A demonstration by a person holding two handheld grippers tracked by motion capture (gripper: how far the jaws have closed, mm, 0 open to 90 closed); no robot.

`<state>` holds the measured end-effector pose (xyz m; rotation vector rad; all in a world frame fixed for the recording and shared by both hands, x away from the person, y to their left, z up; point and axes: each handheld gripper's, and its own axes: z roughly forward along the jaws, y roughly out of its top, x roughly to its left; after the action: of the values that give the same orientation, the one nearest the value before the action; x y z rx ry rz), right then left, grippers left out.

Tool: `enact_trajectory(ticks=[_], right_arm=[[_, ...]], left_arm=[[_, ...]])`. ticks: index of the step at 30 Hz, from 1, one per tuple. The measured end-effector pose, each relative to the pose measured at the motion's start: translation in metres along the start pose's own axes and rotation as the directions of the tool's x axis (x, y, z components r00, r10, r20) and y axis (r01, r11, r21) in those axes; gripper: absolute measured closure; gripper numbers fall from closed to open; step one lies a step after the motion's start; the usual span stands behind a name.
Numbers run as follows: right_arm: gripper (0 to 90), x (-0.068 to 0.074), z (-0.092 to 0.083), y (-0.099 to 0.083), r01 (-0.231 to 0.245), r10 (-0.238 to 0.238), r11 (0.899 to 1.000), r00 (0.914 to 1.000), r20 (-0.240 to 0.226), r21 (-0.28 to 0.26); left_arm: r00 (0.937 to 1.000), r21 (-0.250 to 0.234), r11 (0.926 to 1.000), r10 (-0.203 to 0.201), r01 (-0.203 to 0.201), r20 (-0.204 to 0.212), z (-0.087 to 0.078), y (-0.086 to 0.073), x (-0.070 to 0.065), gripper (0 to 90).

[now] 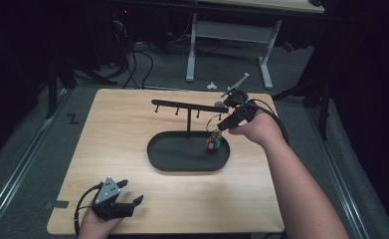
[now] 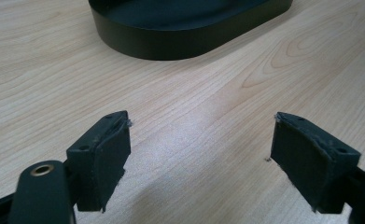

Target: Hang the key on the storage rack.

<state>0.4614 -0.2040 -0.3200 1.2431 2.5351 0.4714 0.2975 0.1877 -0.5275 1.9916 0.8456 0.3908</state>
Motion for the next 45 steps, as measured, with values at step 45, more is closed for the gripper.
enact_trajectory(ticks=[45], right_arm=[[14.7, 0.063, 0.106, -0.217, -0.147, 0.178, 0.875, 0.9837, 0.025, -0.461]], left_arm=[[0.9977, 0.013, 0.9983, 0.058, -0.057, -0.035, 0.001, 0.003, -0.008, 18.7]])
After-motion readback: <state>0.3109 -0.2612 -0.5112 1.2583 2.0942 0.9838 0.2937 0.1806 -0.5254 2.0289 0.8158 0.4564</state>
